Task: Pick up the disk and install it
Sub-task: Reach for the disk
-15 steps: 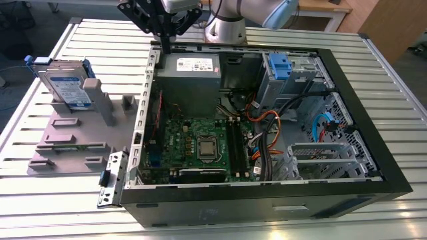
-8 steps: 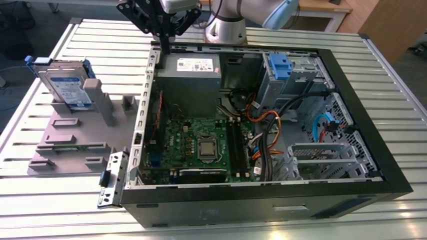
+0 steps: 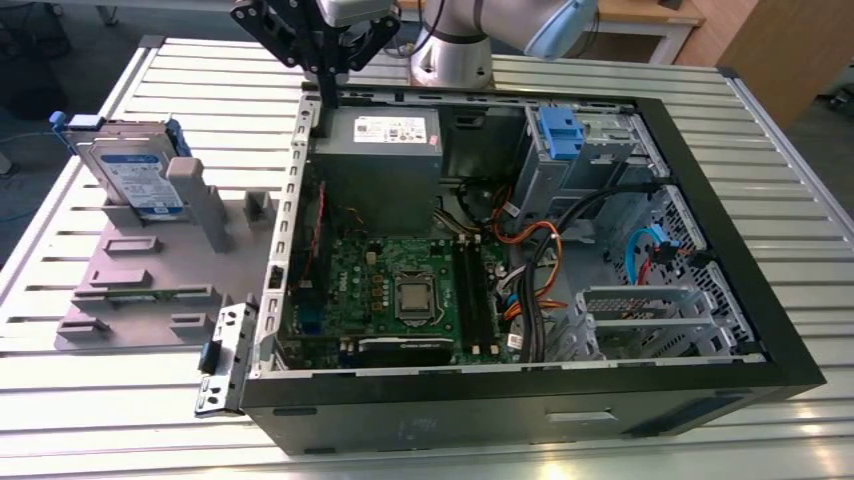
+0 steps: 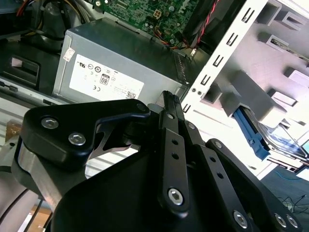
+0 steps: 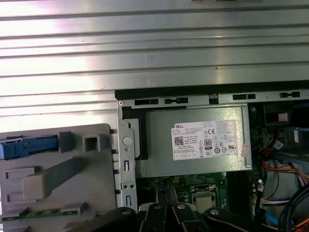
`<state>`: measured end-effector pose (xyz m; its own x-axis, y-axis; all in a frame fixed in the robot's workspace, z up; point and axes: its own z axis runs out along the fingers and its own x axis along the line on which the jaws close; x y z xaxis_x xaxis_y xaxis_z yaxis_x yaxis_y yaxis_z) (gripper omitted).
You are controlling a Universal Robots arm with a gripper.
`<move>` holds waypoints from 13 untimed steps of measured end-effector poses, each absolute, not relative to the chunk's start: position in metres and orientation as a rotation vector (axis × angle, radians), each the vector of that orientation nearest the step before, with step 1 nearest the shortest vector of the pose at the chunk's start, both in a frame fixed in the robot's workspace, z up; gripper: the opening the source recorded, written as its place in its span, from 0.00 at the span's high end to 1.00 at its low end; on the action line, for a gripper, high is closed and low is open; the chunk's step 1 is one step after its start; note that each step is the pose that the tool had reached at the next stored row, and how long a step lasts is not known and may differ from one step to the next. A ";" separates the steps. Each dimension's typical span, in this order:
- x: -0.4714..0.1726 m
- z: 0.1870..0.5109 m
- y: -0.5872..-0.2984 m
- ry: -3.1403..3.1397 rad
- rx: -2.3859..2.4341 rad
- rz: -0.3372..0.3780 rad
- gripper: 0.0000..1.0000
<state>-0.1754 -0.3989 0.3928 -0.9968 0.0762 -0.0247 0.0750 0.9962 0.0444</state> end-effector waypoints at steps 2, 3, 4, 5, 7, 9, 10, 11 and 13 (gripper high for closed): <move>-0.176 0.393 -0.399 3.112 0.118 0.068 0.89; -0.176 0.393 -0.399 3.112 0.118 0.068 0.89; -0.176 0.393 -0.399 3.112 0.118 0.068 0.89; -0.176 0.393 -0.399 3.112 0.118 0.068 0.89; -0.182 0.393 -0.399 3.112 0.118 0.068 0.89; -0.182 0.393 -0.399 3.112 0.118 0.068 0.89; -0.183 0.393 -0.399 3.112 0.118 0.068 0.89; -0.183 0.393 -0.399 3.112 0.118 0.068 0.89; -0.184 0.393 -0.399 3.112 0.118 0.068 0.89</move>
<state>-0.1835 -0.3989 0.3928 -0.9968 0.0762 -0.0247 0.0751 0.9962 0.0444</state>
